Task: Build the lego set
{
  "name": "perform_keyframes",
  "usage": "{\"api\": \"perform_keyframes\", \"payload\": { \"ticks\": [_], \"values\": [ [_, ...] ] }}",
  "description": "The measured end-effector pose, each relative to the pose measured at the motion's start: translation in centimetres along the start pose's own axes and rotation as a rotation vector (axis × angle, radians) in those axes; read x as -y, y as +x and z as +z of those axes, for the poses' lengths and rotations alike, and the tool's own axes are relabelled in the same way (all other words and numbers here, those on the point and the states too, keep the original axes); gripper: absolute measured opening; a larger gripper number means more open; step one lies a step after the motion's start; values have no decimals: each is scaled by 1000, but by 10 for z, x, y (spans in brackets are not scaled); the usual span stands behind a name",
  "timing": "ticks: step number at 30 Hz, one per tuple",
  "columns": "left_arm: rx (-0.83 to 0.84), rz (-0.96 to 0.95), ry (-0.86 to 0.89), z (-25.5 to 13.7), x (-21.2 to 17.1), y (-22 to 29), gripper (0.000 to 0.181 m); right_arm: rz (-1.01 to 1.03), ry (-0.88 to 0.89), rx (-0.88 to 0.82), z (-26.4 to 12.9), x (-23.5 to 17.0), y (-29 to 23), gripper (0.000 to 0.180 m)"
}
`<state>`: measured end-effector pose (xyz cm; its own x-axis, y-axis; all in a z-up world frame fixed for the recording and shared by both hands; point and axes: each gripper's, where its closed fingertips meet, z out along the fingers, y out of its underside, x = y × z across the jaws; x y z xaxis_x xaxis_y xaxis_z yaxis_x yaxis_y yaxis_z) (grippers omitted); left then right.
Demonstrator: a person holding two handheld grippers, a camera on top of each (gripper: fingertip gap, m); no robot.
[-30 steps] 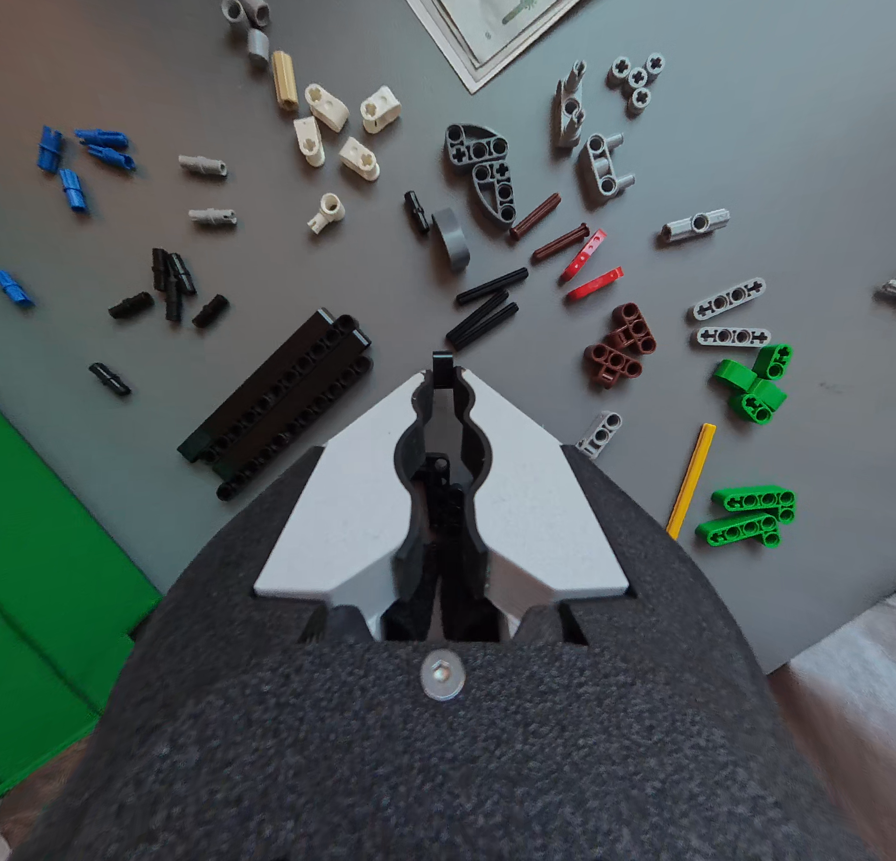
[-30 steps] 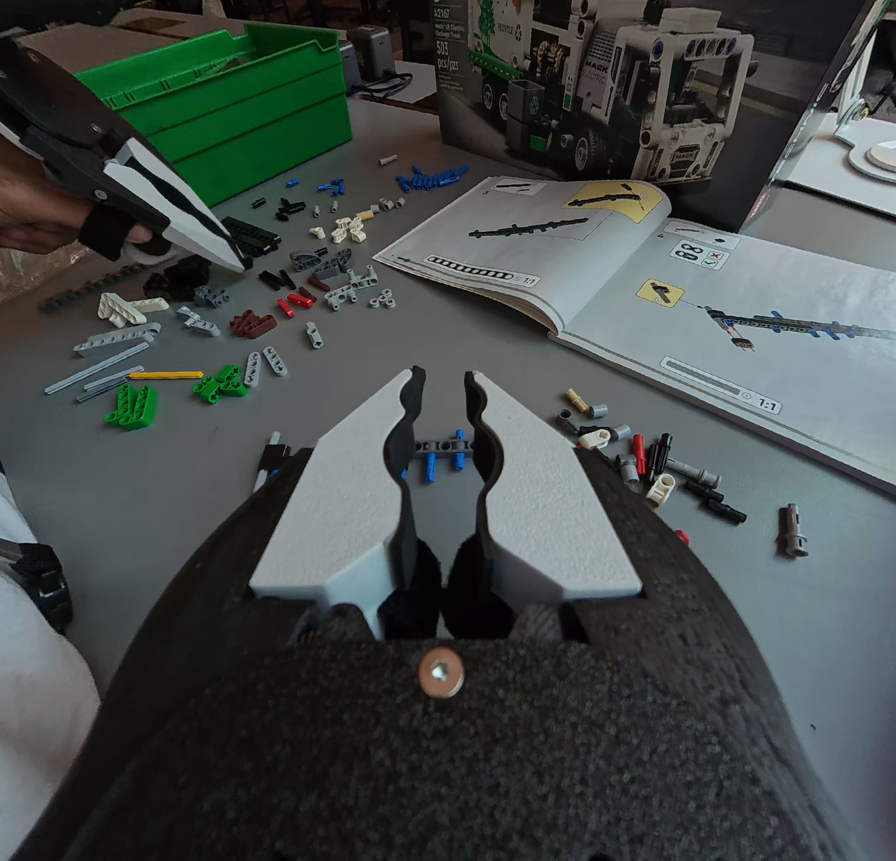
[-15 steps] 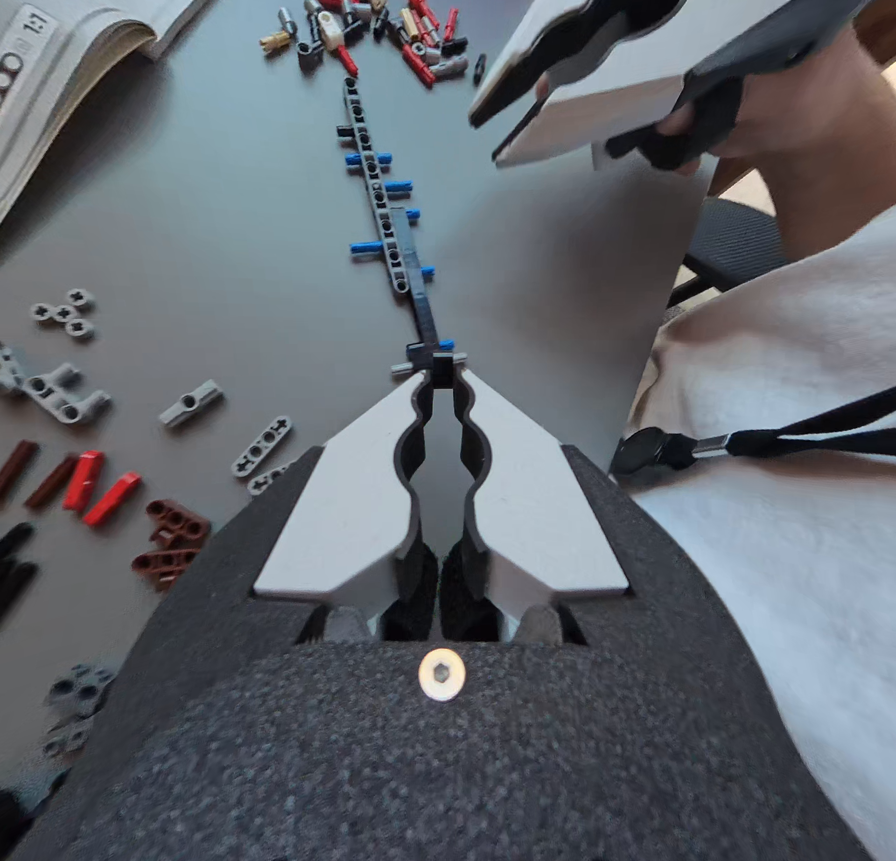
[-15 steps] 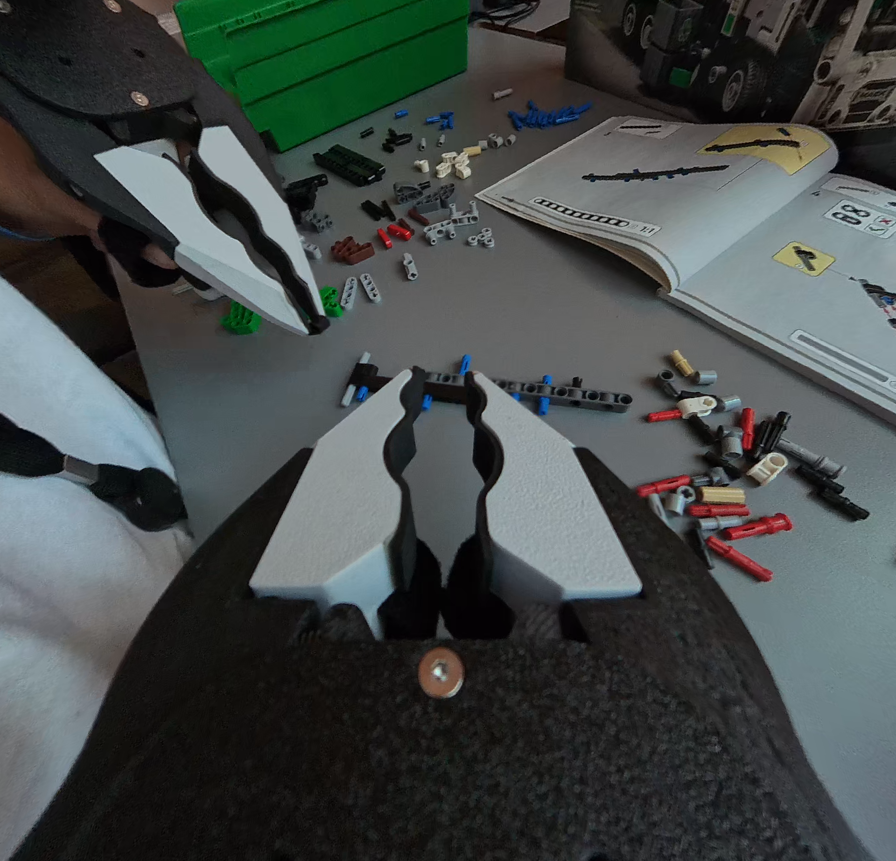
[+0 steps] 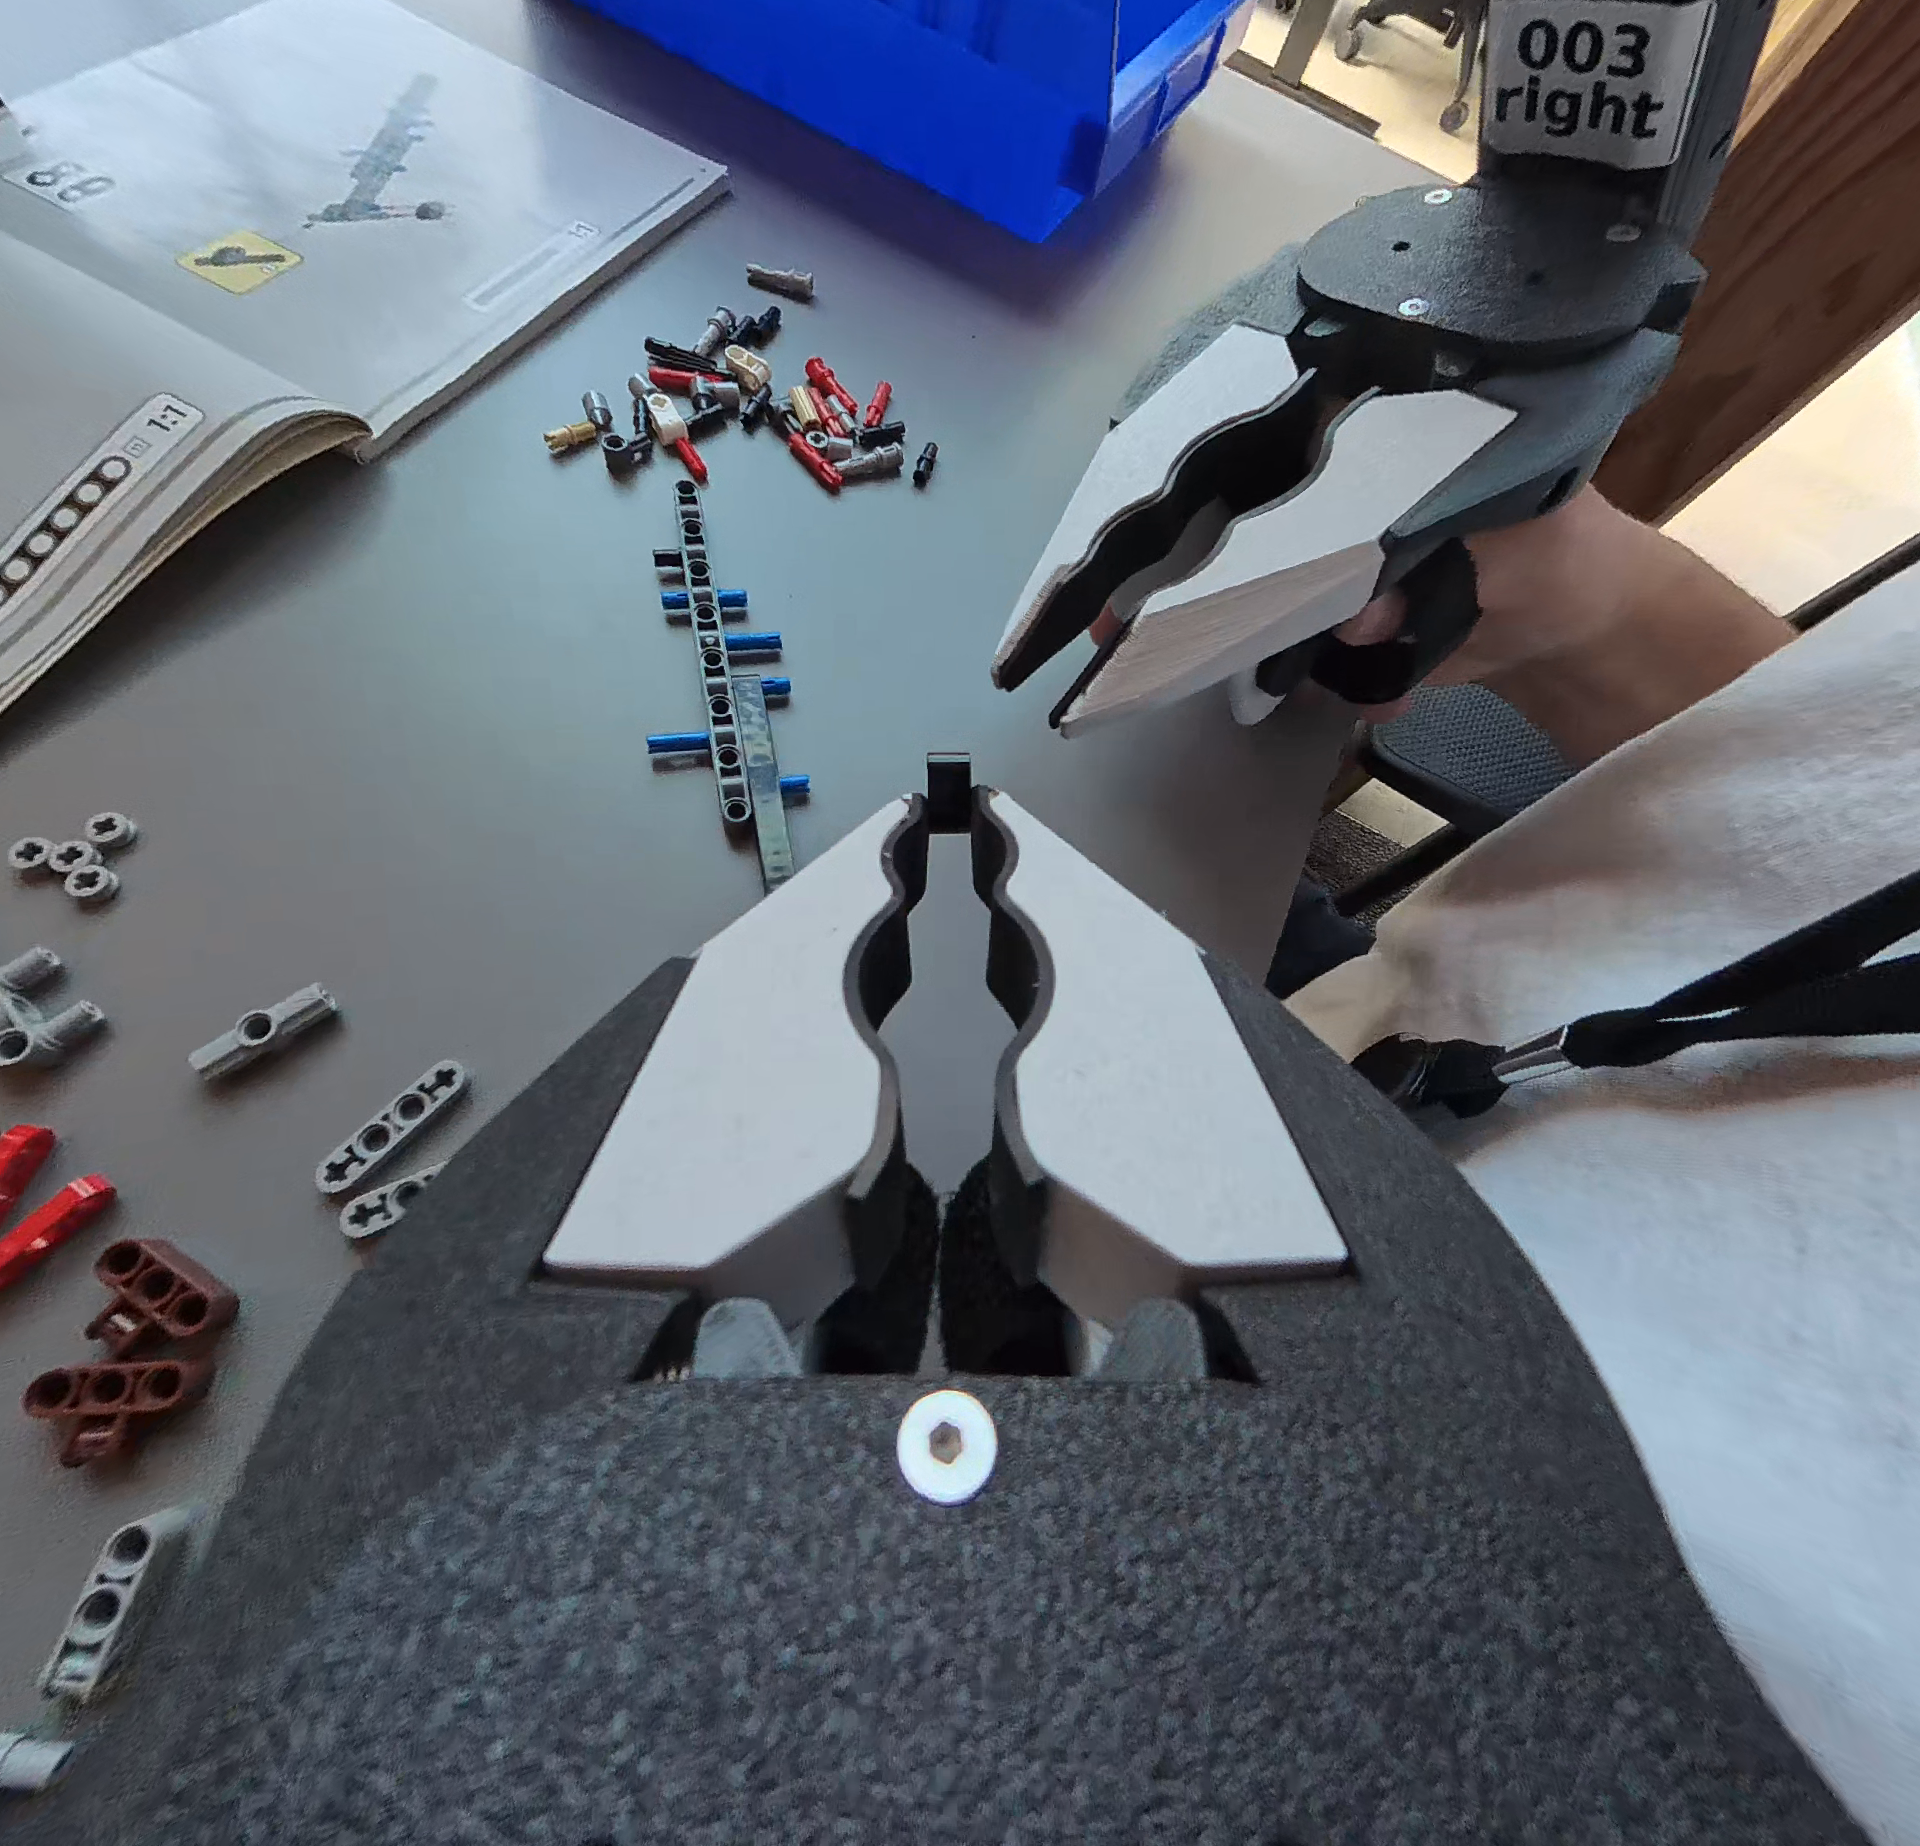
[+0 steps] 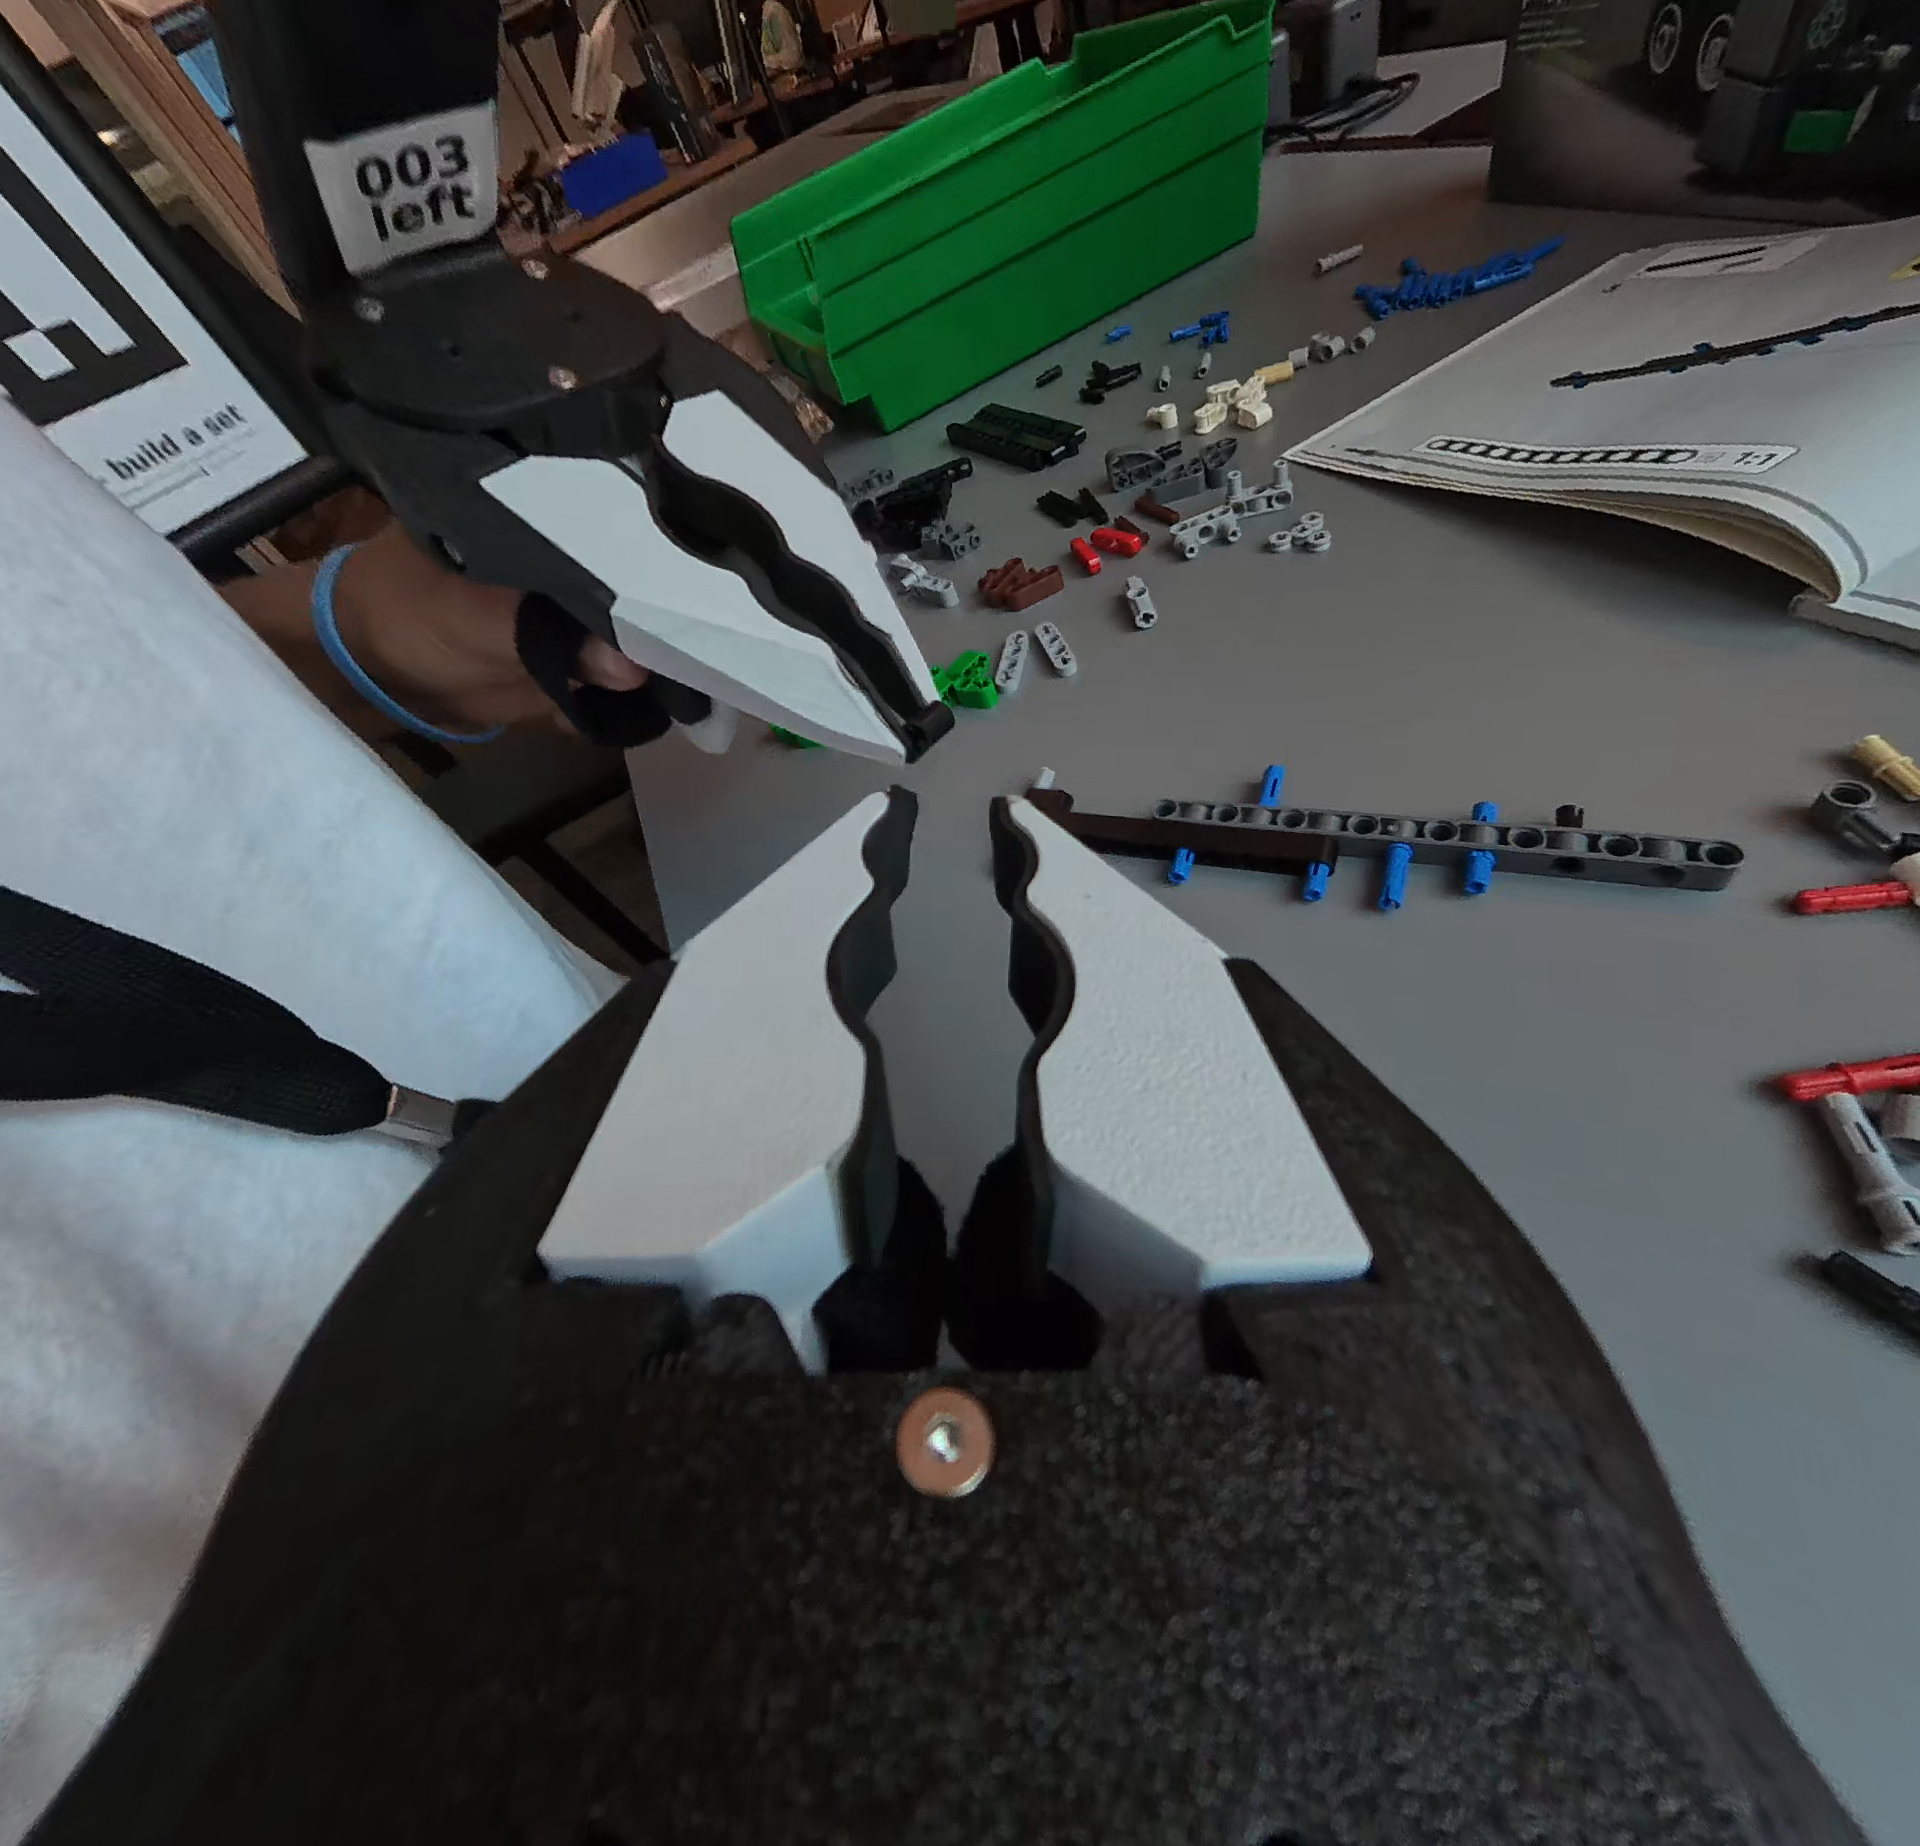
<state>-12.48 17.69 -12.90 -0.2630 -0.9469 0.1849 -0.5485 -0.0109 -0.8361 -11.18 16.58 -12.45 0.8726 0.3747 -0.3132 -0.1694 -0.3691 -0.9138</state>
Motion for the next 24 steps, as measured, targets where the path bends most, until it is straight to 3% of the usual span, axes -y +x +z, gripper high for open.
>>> {"api": "perform_keyframes", "payload": {
  "ticks": [1,6,13,15,18,21,24],
  "values": [
    [7,20,13,1,1,2,7,21,25,13,0,3,-2,15],
    [63,135,79,2,15,13,7,34,72,90,-2,13,-19,18],
    [50,134,116,2,18,20,7,-8,117,115,-6,22,-29,25],
    [43,133,124,3,18,21,7,-3,115,173,-3,22,-40,24],
    [60,167,131,1,17,18,7,-30,126,122,-5,25,-33,19],
    [76,269,210,-9,25,21,7,145,152,121,-14,34,-13,18],
    [106,467,339,-22,44,29,7,515,153,406,-16,41,-21,34]
  ]
}}
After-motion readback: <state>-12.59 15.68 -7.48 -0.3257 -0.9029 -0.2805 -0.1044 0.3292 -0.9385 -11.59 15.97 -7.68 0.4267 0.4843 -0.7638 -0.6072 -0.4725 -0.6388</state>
